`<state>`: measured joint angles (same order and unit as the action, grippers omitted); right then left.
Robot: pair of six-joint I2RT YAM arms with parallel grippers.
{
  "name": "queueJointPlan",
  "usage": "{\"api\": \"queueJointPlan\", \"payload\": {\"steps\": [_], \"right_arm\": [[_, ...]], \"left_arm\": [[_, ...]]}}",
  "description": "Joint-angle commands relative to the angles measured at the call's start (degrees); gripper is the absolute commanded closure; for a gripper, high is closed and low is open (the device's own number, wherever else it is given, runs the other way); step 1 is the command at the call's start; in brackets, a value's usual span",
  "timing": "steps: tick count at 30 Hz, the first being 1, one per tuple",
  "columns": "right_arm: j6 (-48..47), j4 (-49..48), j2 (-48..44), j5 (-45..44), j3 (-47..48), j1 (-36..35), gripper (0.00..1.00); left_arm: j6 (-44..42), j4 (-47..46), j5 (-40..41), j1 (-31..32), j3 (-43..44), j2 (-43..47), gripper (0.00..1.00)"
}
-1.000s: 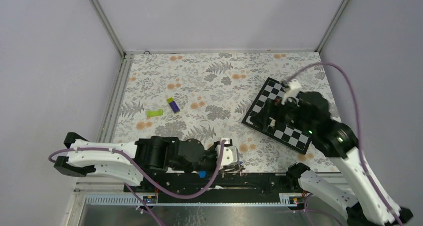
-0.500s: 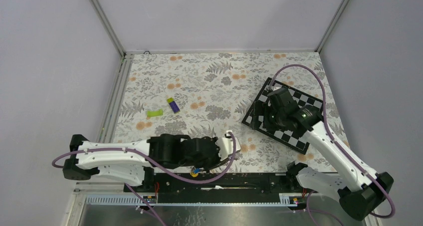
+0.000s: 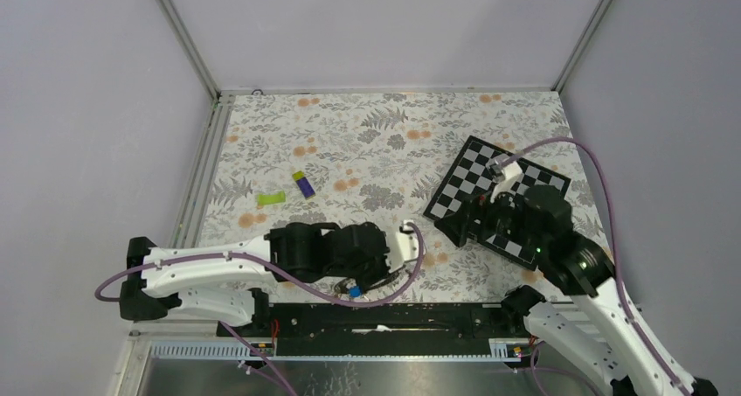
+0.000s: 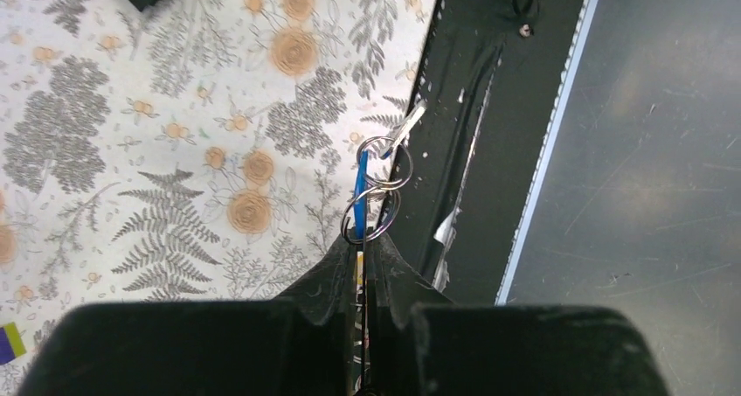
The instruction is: Remove the keys from the keyring
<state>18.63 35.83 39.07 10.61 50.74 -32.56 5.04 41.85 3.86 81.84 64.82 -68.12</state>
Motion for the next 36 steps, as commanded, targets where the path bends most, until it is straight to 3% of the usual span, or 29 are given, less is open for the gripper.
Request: {"api": "queueJointPlan", "payload": {"steps": [1,5,8,16,22,36], "right_arm": [[-3.96,-21.25,-7.50,20.47,-6.59,0.00,0.06],[-3.16,-41.18,-17.25,29.18,-17.66,0.06,0.05],[-4.38,-47.55,-22.15,31.88,-21.86,0.04,0.03],[-7.19,-48.35,-20.50,32.60,-22.47,0.09,0.03],[-3.92,-53.22,-18.19,35.68,-22.71,0.04,0.03],[-4.92,-52.70,-17.35,28.11,-24.89,0.09,0.09]], "left_arm": [[-2.39,-5.42,-4.26,-4.20,4.98,3.33,1.00],[-1.74,-7.48,-7.92,-7.29,7.53,2.79,1.00],[-0.63,-10.03,-10.44,-8.56,8.29,3.26,1.00],[2.43,-14.00,-13.47,-9.90,8.92,4.48,1.00],[4.19,-15.46,-13.19,-9.95,8.84,4.60,1.00],[5.42,-17.84,-15.65,-9.95,8.90,4.11,1.00]]}}
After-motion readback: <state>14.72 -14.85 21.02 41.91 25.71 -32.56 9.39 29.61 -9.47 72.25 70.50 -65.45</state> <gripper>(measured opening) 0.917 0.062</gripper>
